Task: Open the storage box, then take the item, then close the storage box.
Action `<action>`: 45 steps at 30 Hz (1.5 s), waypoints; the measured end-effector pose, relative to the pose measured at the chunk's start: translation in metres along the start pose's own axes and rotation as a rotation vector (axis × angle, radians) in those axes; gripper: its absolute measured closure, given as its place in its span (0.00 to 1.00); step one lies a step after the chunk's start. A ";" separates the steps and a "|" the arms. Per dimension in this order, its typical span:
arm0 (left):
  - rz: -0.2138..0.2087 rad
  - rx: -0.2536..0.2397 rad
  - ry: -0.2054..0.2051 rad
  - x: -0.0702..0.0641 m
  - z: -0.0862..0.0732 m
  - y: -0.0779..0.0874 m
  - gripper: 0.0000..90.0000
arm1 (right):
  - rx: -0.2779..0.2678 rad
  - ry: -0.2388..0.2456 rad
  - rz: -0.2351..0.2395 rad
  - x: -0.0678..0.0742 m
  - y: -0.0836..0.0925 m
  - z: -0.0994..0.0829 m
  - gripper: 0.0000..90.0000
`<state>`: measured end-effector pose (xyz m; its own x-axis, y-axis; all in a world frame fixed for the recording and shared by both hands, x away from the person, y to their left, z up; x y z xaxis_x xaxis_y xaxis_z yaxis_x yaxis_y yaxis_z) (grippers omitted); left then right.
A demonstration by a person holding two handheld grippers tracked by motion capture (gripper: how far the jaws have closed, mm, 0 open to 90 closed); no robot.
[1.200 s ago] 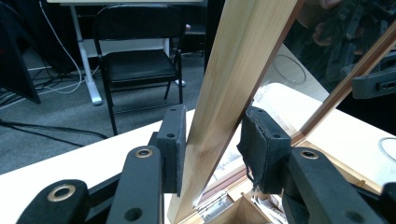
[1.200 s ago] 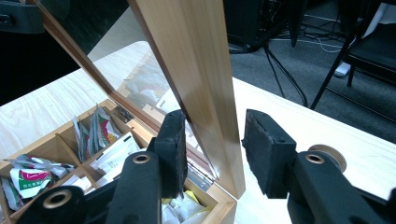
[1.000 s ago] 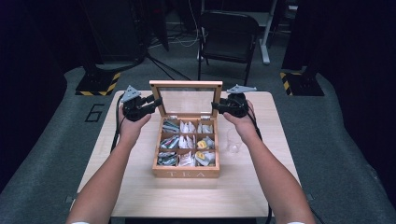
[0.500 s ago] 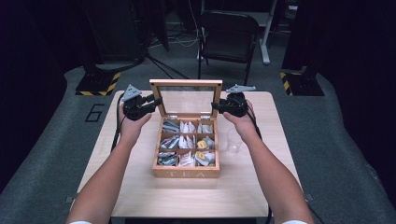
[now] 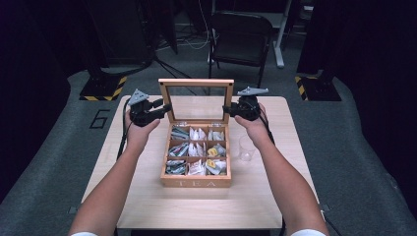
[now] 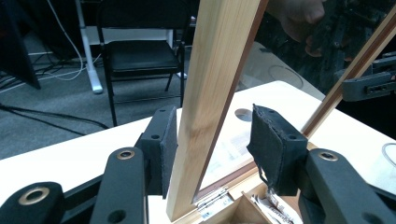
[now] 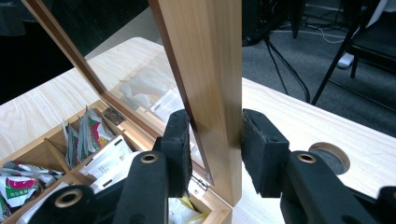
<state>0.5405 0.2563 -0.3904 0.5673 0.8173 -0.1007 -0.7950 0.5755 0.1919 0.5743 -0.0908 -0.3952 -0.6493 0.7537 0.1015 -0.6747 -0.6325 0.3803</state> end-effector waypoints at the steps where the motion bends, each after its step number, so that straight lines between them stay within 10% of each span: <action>1: 0.000 -0.002 0.003 0.001 0.000 0.000 0.57 | 0.006 -0.003 0.000 -0.001 0.000 0.001 0.70; 45: -0.007 0.006 0.017 0.000 -0.003 0.011 0.55 | 0.043 -0.098 -0.060 -0.017 -0.026 0.011 0.73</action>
<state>0.5312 0.2632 -0.3910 0.5693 0.8135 -0.1191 -0.7894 0.5813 0.1971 0.6064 -0.0855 -0.3966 -0.5693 0.8052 0.1657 -0.6944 -0.5789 0.4273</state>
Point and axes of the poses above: each handheld gripper's, and its own axes: y roughly backward along the jaws, z roughly out of its top, x roughly to its left, the point moved 2 cm from there along -y, roughly forward along the jaws, and after that the axes turned 6 degrees about -x, right-handed, at the moved point
